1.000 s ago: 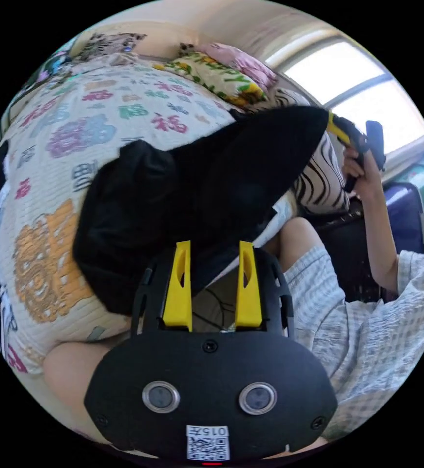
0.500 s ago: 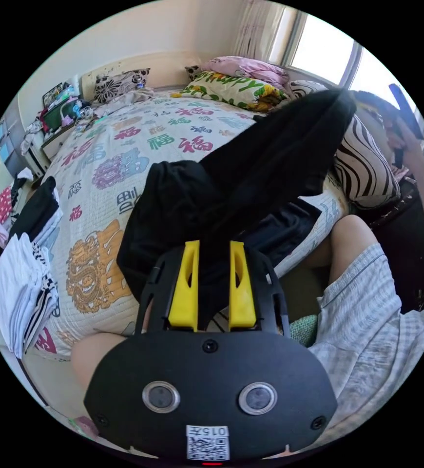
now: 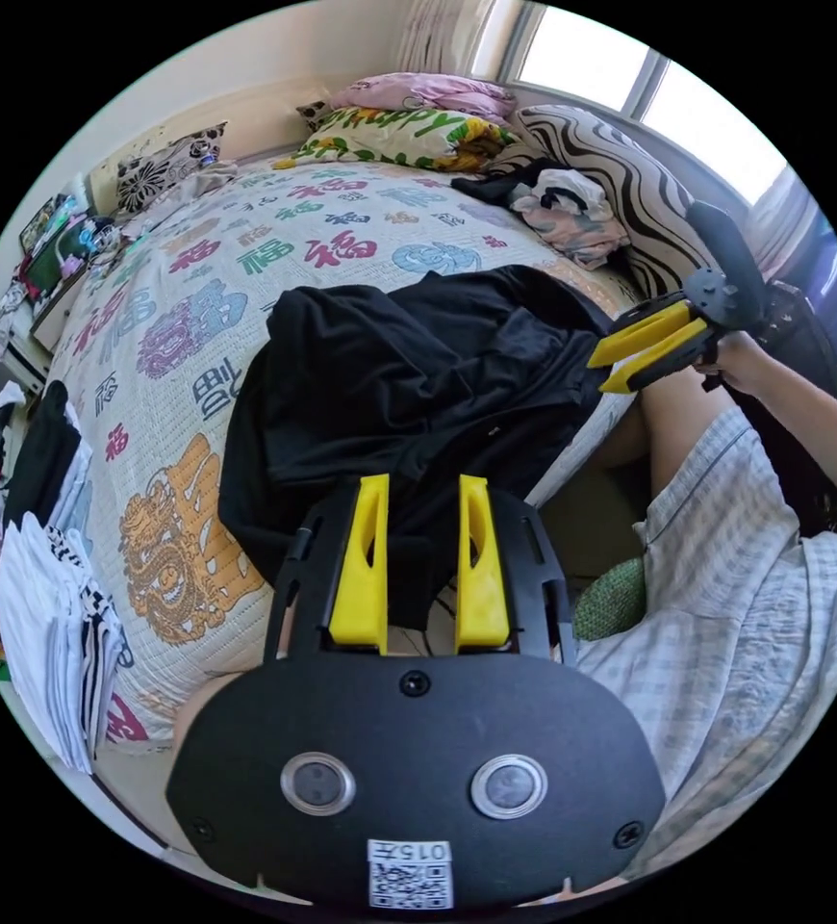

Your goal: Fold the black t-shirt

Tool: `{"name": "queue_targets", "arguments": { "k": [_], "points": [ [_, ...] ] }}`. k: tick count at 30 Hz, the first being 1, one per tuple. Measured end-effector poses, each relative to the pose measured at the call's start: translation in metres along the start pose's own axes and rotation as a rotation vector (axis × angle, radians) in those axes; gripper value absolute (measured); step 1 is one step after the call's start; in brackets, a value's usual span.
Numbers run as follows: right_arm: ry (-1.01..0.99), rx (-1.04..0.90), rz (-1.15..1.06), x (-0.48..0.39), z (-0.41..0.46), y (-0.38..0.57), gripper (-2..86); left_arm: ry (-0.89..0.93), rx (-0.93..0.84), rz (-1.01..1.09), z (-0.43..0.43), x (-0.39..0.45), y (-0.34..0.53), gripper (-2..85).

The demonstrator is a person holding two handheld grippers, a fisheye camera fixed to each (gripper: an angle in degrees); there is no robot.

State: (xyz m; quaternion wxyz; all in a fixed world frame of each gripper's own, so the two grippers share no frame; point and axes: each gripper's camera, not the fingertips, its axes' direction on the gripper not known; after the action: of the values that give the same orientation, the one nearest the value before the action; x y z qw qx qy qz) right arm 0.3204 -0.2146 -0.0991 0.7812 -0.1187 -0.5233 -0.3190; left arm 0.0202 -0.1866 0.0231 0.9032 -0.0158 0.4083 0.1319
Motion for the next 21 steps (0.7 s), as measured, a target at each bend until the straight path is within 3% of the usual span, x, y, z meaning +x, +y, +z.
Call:
{"name": "queue_targets", "arguments": {
  "k": [4, 9, 14, 21],
  "points": [
    [0.053, -0.119, -0.015, 0.002, 0.025, -0.012, 6.9, -0.074, -0.06, 0.025, 0.011, -0.003, -0.005, 9.2],
    [-0.076, -0.027, 0.096, 0.025, -0.006, 0.0, 1.8, -0.131, -0.01, 0.059, 0.005, -0.003, -0.008, 2.0],
    [-0.278, 0.2, 0.202, 0.047, -0.073, 0.032, 0.4, -0.07, 0.091, 0.026, -0.031, -0.012, 0.0, 0.0],
    [-0.27, 0.197, 0.166, 0.049, -0.101, 0.035, -0.4, 0.046, 0.218, -0.053, -0.086, -0.042, 0.001, -0.3]
  ]
}}
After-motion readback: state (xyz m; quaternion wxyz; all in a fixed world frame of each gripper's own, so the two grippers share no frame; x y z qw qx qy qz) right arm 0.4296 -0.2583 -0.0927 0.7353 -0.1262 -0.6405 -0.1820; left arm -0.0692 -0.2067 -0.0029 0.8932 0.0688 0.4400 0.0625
